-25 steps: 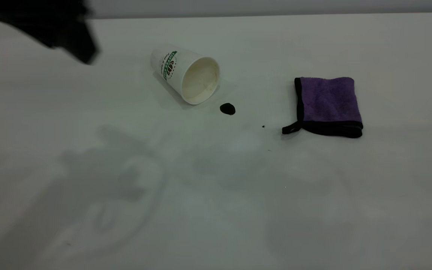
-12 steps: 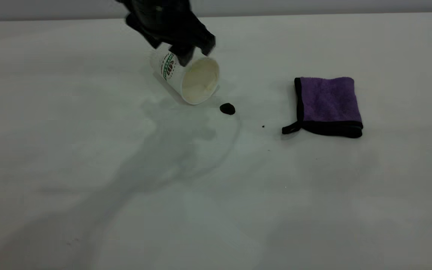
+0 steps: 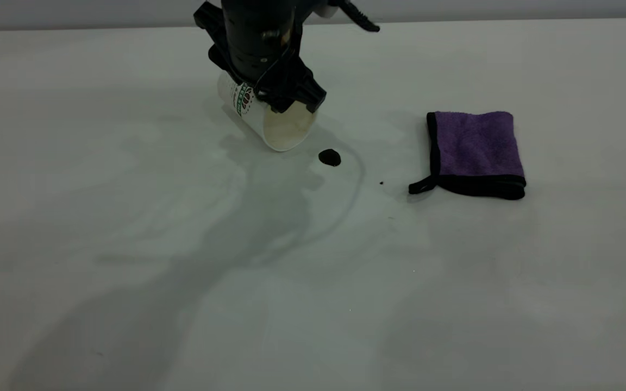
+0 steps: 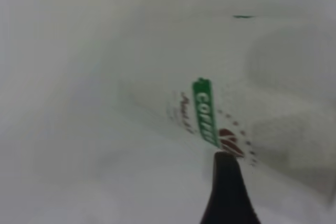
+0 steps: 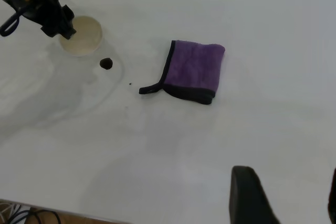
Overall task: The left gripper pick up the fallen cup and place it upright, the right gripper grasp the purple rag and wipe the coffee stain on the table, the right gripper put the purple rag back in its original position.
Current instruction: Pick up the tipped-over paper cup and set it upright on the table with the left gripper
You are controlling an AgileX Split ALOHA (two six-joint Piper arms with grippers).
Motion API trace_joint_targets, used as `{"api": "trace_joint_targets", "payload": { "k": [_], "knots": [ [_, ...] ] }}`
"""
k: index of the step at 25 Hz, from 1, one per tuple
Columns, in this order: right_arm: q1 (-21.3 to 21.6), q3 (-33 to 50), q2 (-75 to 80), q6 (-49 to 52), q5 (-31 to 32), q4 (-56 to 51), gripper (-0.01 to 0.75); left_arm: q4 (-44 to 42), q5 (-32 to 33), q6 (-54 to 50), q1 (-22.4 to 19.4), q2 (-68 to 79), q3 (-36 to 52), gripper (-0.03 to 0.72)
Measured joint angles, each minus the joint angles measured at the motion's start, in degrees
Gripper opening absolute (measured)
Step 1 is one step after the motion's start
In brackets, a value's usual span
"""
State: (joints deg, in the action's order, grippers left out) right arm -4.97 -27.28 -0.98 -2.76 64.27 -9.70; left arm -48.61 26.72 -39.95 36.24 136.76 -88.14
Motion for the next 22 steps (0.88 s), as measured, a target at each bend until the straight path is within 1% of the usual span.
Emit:
{"api": "trace_joint_targets", "payload": {
  "k": [7,9,10,11,12,15,17,19,20,22],
  "knots": [
    [0.0,0.0,0.0,0.1,0.0,0.0,0.406,-13.6,0.2,-11.5,0.0,3.3,-0.1,0.552],
    [0.0,0.0,0.0,0.1,0.0,0.0,0.406,-17.1,0.1,-14.2,0.0,4.1,-0.1,0.529],
    [0.0,0.0,0.0,0.1,0.0,0.0,0.406,-18.3,0.1,-15.7,0.0,4.2,-0.1,0.505],
    [0.0,0.0,0.0,0.1,0.0,0.0,0.406,-19.1,0.0,-16.8,0.0,4.3,-0.1,0.477],
    [0.0,0.0,0.0,0.1,0.0,0.0,0.406,-19.7,0.1,-17.6,0.0,4.4,-0.1,0.431],
    [0.0,0.0,0.0,0.0,0.0,0.0,0.406,-20.1,1.3,-18.9,0.0,4.4,-0.1,0.246],
    [0.0,0.0,0.0,0.0,0.0,0.0,0.406,-20.7,4.9,-18.5,0.0,4.3,-0.3,0.11],
    [0.0,0.0,0.0,0.0,0.0,0.0,0.406,-20.6,8.2,-17.1,0.0,3.4,-0.4,0.035],
    [0.0,0.0,0.0,0.0,0.0,0.0,0.406,-20.4,9.4,-15.9,0.0,2.7,-0.4,0.014],
    [0.0,0.0,0.0,0.0,0.0,0.0,0.406,-18.6,11.2,-11.3,-0.1,1.2,-0.4,0.003]
  ]
}}
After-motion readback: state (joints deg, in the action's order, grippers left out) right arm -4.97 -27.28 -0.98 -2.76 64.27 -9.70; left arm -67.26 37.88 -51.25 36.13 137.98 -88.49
